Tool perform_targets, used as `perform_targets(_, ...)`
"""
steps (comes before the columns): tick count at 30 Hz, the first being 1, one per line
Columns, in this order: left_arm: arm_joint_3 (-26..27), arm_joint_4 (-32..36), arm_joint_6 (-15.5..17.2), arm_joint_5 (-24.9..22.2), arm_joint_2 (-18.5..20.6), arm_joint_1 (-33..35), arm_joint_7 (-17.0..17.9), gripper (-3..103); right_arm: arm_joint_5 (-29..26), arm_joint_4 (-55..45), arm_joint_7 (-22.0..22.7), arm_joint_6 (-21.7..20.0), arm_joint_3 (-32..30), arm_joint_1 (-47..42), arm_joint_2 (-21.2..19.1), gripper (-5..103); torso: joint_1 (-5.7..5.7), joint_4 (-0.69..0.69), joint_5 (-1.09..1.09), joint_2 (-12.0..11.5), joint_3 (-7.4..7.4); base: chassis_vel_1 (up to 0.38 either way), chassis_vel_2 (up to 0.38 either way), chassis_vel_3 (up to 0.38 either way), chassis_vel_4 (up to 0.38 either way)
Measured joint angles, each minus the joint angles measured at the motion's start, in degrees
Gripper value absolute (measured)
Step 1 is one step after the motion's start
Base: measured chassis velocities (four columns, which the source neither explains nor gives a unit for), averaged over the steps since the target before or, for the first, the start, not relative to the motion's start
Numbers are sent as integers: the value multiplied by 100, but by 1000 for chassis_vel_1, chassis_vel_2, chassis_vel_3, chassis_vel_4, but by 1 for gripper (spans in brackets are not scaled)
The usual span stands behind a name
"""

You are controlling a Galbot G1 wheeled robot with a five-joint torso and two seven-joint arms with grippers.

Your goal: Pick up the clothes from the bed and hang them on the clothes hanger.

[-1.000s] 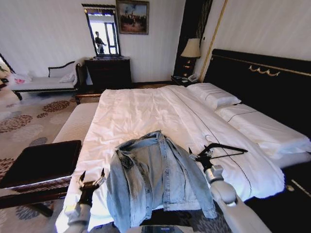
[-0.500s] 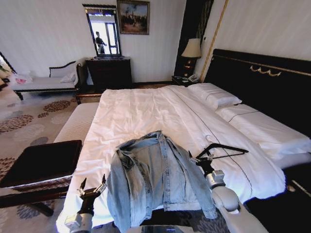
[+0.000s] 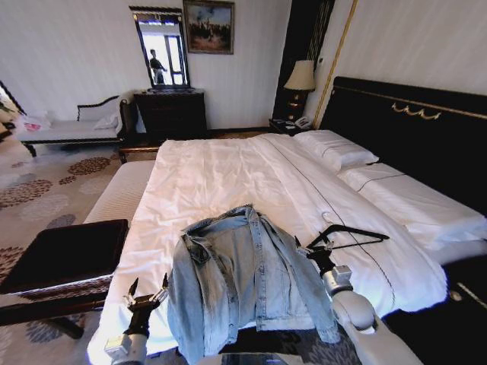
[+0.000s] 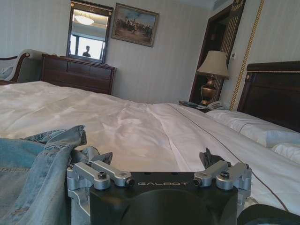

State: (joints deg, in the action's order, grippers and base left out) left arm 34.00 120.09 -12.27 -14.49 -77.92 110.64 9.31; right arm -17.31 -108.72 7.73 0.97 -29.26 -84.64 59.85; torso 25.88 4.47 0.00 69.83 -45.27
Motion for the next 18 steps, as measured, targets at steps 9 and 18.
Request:
perform_targets(9,-57,-83,-378,443,35,-110,2,100,90,41,-29,40,-7,-29,59,100,0,0,0,0,0,-148,-139,148,134)
perform_targets(18,-86,-236,-762,662,35,-124,-6,100,123,97,-40,76,10,-15,36,100,0,0,1,0,-1,-213,-212,218,209)
